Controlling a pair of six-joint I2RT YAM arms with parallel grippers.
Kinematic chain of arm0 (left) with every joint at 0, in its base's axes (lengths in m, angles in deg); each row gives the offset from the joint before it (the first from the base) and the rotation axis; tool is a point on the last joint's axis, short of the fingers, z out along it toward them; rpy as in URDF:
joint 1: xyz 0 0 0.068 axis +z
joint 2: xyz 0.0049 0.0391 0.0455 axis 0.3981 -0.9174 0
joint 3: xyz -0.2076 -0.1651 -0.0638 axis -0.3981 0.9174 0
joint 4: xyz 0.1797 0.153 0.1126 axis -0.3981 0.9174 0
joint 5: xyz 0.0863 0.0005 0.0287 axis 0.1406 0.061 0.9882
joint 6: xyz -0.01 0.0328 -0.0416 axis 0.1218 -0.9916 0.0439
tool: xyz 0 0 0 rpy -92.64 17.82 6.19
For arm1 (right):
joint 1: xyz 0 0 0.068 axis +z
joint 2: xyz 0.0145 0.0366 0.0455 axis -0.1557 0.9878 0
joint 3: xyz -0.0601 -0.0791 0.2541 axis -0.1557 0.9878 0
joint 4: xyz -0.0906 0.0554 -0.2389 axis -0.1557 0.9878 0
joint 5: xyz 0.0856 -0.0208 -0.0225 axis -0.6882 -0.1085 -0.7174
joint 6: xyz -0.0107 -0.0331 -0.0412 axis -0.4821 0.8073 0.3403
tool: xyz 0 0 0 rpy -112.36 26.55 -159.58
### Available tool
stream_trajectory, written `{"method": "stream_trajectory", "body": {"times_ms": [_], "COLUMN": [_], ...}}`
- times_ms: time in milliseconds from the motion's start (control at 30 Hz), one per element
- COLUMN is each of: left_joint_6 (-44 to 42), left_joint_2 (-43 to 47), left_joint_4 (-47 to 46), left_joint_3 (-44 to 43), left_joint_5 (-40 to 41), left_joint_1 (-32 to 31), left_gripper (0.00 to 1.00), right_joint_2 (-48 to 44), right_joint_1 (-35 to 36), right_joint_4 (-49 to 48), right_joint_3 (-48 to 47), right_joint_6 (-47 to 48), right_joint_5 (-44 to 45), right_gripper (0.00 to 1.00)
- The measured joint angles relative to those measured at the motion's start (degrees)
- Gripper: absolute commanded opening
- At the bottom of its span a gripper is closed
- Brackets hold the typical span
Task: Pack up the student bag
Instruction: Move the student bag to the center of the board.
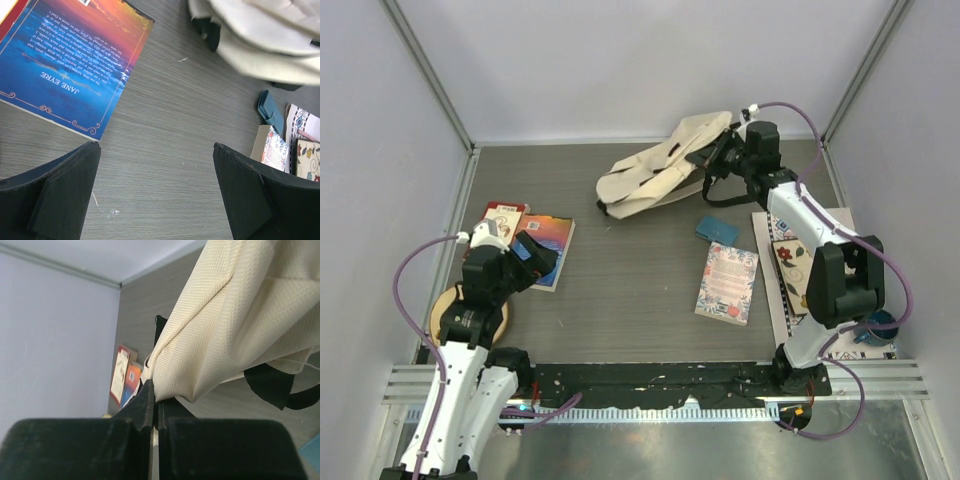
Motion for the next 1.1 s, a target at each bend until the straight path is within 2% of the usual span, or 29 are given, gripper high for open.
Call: {"method": "stream_trajectory", "body": {"times_ms": [200, 433, 767, 900, 1100], "left_joint_6": [0.0, 1.6, 4.3, 5.1, 5.4], "left_joint_2": [0.8, 0.6, -3.7, -6.3, -16.6], "left_joint_4": [0.2, -1.9, -9.9, -12.4, -16.1], "left_joint_3": [-0.7, -0.7, -0.3, 0.5, -0.7], "left_joint_5": [-0.1, -4.1, -9.8, -7.8, 2.3], "left_joint_1": [0.0, 0.0, -1.6, -8.0, -25.6], "left_gripper": [1.00, 1.00, 0.99, 0.98, 0.96], "right_joint_2": [-7.8, -15.9, -19.2, -19.5, -19.5], "right_joint_1": [1.3, 3.1, 7.1, 7.1, 7.2], "right_joint_4": [-2.9, -7.6, -13.1, -15.8, -20.2], "right_joint_3": [11.5, 28.6, 45.7, 50.8, 53.8], "right_joint_6": [-0.5, -0.6, -0.7, -1.1, -2.2], "right_joint_5": [-4.3, -4.1, -0.9, 1.0, 2.6], "right_gripper": [0.01, 0.01, 0.01, 0.01, 0.01]}}
